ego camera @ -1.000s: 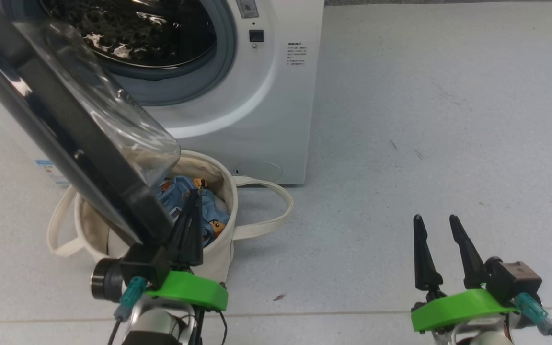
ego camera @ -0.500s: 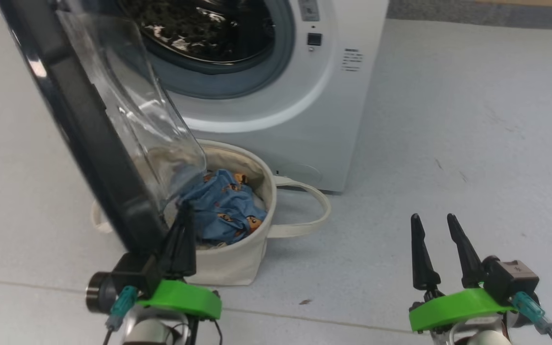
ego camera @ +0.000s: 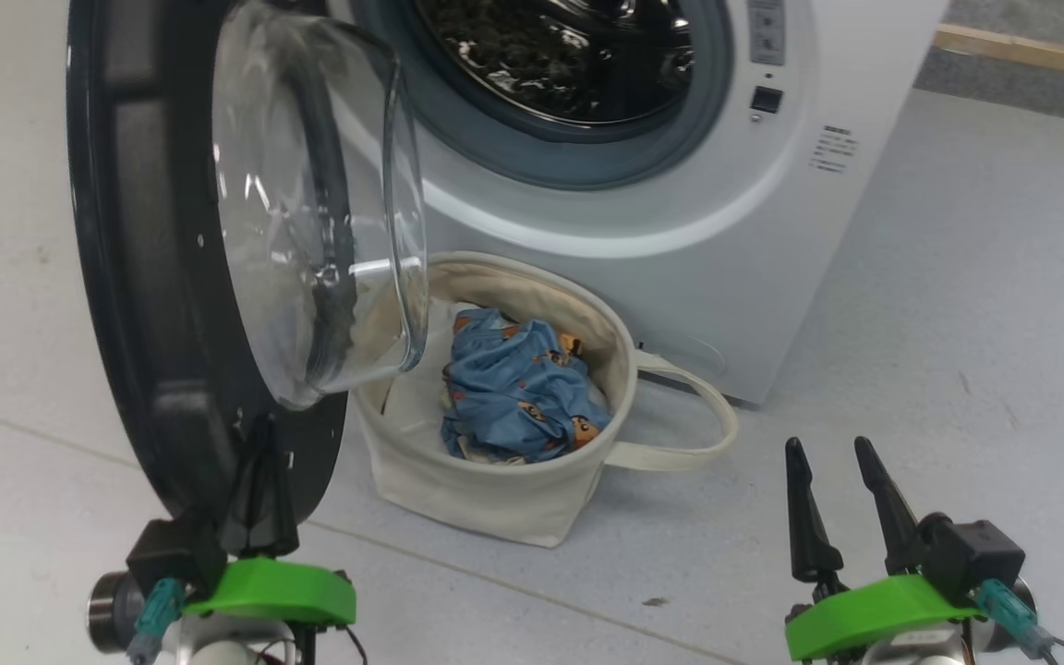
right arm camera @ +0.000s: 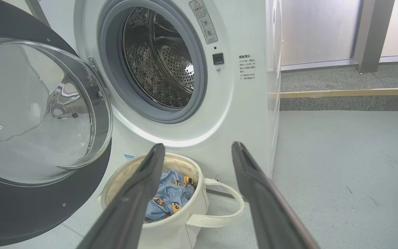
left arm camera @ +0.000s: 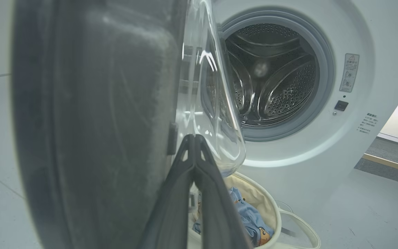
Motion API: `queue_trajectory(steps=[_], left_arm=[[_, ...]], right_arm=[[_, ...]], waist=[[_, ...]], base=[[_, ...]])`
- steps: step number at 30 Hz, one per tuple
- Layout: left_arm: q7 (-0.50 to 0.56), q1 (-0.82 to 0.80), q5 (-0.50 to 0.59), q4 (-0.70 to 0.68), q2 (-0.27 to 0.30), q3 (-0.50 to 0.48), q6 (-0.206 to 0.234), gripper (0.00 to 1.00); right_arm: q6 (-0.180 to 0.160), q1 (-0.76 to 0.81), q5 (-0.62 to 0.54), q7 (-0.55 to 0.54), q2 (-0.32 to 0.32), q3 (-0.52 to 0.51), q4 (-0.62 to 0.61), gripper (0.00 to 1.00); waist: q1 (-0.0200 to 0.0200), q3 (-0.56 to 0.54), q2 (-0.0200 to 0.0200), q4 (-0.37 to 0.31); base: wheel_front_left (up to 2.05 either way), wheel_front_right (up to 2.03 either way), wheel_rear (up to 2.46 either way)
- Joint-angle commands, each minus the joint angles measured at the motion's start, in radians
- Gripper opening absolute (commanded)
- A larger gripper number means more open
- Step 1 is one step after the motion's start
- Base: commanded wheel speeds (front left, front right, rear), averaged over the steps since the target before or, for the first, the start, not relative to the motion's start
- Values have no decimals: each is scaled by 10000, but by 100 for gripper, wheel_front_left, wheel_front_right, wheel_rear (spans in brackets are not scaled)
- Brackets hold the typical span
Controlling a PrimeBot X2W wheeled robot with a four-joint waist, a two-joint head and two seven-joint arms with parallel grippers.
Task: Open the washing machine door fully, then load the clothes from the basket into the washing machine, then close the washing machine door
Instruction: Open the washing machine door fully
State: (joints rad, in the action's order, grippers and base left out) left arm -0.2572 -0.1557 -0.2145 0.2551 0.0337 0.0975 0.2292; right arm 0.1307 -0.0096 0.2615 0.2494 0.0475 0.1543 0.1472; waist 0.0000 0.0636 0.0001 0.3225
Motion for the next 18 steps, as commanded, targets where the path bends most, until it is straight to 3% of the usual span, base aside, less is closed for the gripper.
queue_trajectory(steps=[1, 10, 18], left_arm=[[-46, -119, 67, -393, 166, -575, 93, 0], [-46, -165, 154, -436, 166, -1415, 19, 0], [-46, -791, 200, -550, 327, -2692, -352, 0]], right_arm=[[0, -141, -128, 124, 28, 269, -258, 100], [0, -191, -324, 124, 28, 396, -219, 100], [0, -449, -573, 124, 367, 348, -393, 100]], waist=[[0, 1, -1, 369], [0, 313, -1, 674], [0, 1236, -1, 739]], base=[[0, 0, 0], [0, 0, 0], [0, 0, 0]])
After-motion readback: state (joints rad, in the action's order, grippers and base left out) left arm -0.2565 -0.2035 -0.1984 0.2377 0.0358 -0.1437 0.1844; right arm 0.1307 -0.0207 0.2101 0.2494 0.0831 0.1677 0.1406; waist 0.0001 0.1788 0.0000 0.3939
